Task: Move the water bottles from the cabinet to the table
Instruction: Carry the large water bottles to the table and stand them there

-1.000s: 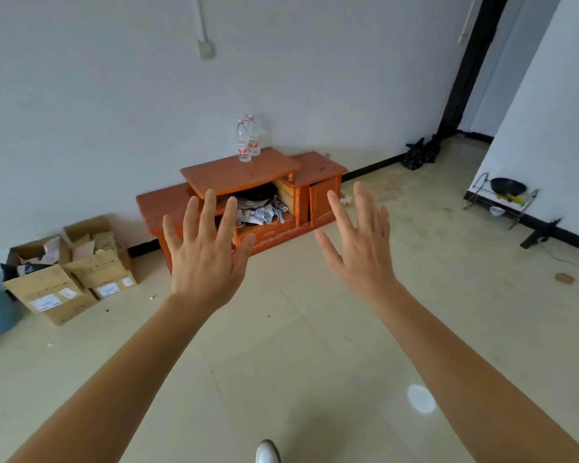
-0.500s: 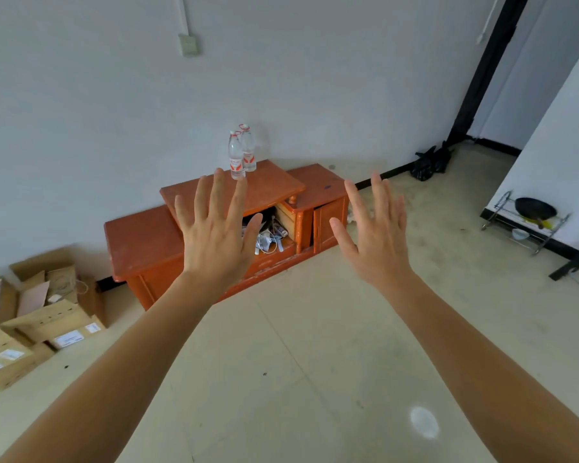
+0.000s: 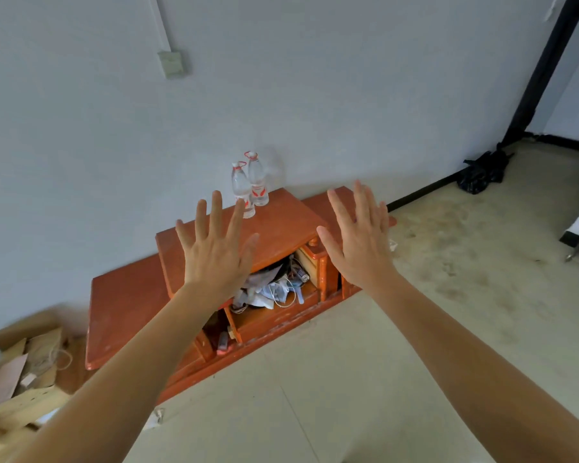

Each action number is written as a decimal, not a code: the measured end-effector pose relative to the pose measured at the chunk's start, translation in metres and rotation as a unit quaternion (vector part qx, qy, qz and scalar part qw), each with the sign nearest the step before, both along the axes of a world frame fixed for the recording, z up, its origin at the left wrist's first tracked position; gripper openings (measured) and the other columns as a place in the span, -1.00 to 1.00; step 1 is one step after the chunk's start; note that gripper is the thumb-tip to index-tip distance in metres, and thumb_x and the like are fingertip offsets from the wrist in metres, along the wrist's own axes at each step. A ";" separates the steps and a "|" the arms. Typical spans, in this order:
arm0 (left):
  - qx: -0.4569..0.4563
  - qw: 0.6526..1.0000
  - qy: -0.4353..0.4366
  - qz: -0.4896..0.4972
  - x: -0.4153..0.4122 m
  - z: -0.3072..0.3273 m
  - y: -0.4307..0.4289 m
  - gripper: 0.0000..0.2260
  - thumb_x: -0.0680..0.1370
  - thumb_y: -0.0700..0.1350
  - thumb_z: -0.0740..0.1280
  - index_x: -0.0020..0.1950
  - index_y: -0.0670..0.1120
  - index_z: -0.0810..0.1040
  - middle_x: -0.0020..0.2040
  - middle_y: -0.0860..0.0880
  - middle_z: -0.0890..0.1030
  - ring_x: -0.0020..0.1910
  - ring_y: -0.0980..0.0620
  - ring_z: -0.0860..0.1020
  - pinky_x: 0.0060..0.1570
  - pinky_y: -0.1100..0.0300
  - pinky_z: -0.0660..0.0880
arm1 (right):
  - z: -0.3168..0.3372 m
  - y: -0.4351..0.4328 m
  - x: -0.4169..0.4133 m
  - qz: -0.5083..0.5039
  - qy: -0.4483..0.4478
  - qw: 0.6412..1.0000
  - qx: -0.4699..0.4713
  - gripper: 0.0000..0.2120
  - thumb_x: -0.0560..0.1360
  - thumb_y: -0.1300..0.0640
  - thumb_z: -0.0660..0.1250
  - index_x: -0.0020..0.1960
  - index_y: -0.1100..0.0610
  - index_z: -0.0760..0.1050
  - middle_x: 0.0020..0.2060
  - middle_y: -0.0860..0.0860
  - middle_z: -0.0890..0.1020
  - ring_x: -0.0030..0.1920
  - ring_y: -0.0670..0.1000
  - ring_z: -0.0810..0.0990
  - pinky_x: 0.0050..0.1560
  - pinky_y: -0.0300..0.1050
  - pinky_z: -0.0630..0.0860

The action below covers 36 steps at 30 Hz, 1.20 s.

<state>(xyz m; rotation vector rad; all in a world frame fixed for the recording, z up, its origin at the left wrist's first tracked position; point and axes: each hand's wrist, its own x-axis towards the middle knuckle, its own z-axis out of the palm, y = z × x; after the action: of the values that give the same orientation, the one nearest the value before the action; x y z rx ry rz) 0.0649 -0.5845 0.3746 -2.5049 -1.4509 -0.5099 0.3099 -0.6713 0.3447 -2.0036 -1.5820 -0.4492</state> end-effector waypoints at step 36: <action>-0.329 0.922 -0.110 0.171 0.177 -0.157 0.641 -0.05 0.54 0.35 0.24 0.56 0.13 -0.45 0.62 -0.02 -0.34 0.62 -0.22 -0.04 0.49 -0.25 0.14 | -0.112 0.759 0.180 0.245 0.084 0.942 -0.213 -0.24 0.64 -0.27 0.15 0.66 -0.14 -0.20 0.65 0.15 -0.14 0.63 0.23 0.00 0.53 0.19 0.20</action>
<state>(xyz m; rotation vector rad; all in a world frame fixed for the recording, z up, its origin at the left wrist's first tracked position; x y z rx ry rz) 0.2416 0.0569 0.2172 -2.5981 -2.4280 -0.2688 0.4897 0.0873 0.2330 -1.7690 -2.1074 0.2719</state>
